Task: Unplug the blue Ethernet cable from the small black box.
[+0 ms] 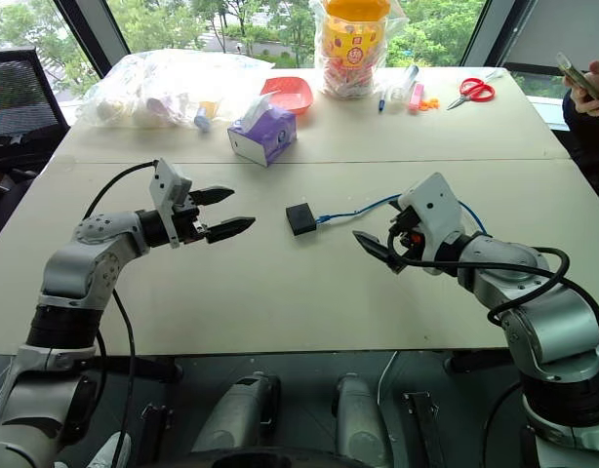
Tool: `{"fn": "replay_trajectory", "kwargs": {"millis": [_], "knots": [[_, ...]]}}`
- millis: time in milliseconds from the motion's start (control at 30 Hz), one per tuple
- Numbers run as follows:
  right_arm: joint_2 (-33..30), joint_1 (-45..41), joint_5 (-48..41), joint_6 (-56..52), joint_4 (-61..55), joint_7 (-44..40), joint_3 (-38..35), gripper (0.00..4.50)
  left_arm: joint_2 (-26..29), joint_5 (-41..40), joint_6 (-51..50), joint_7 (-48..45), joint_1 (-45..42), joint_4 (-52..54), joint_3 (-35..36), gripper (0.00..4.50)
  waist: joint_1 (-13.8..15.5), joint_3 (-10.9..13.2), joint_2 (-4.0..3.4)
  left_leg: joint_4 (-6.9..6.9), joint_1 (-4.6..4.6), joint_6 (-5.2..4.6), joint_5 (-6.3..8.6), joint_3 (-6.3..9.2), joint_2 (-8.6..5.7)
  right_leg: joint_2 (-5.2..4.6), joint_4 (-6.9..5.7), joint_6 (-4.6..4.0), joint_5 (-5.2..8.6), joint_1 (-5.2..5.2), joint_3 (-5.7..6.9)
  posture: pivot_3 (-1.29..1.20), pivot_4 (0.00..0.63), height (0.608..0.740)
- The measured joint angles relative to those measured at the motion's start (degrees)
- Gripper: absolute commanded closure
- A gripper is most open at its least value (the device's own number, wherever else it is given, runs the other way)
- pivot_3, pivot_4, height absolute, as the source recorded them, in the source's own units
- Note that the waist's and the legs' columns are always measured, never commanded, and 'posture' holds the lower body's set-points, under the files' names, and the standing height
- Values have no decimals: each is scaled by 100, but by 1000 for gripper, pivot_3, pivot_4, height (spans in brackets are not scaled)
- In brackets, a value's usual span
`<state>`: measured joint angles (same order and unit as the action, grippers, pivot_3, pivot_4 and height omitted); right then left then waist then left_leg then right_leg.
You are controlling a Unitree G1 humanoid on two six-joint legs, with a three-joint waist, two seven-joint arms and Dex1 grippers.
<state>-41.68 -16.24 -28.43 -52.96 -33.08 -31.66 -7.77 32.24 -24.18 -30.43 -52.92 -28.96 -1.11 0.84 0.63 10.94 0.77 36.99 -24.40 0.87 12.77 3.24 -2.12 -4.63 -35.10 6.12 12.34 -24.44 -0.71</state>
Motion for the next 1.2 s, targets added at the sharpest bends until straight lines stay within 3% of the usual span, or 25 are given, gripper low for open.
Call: {"fn": "replay_trajectory", "kwargs": {"millis": [233, 500, 700, 1033, 1100, 1200], "knots": [[-258, -1215, 146, 259, 1102, -623, 598, 0, 123, -29, -73, -247, -48, 12, -14, 39, -23, 1, -1, 1, 1, 0, 0, -1, 0, 0, -1, -1, -1, 0, 0, 0, 150, 740], [-166, -2653, 928, 979, 3134, -2111, 2289, 0, 145, -13, -45, -375, -170, -130, -67, 39, -49, 3, -1, -1, -1, -1, 0, -6, 0, 3, -1, 1, -2, -4, 0, 0, 150, 740], [806, -3981, 1996, 2130, 5884, -3231, 3489, 0, 133, 3, 1, -208, -158, -85, -43, 39, -182, 5, -2, -3, 2, -1, 0, -10, -2, 6, -9, 21, -13, -9, -4, 0, 150, 740], [1911, -5215, 3001, 3435, 9032, -3486, 3661, 0, 219, -13, -24, -77, 96, 223, 30, 39, -181, 6, -5, -13, 5, 11, -6, -4, -13, 5, -32, 23, -16, -19, -5, 0, 150, 740], [2089, -5453, 3203, 3678, 9589, -3499, 3626, 741, 248, -13, -17, -47, 109, 237, 34, 0, -188, 6, -5, -14, 12, 18, -10, 0, -13, 10, -44, 23, -16, -19, -4, 0, 150, 740], [2256, -5589, 3405, 3945, 9944, -3512, 3521, 2245, 313, -11, -12, -21, 109, 237, 43, 0, -195, 6, -5, -17, 18, 21, -11, 1, -15, 13, -53, 23, -16, -19, -4, 0, 150, 740]]}}
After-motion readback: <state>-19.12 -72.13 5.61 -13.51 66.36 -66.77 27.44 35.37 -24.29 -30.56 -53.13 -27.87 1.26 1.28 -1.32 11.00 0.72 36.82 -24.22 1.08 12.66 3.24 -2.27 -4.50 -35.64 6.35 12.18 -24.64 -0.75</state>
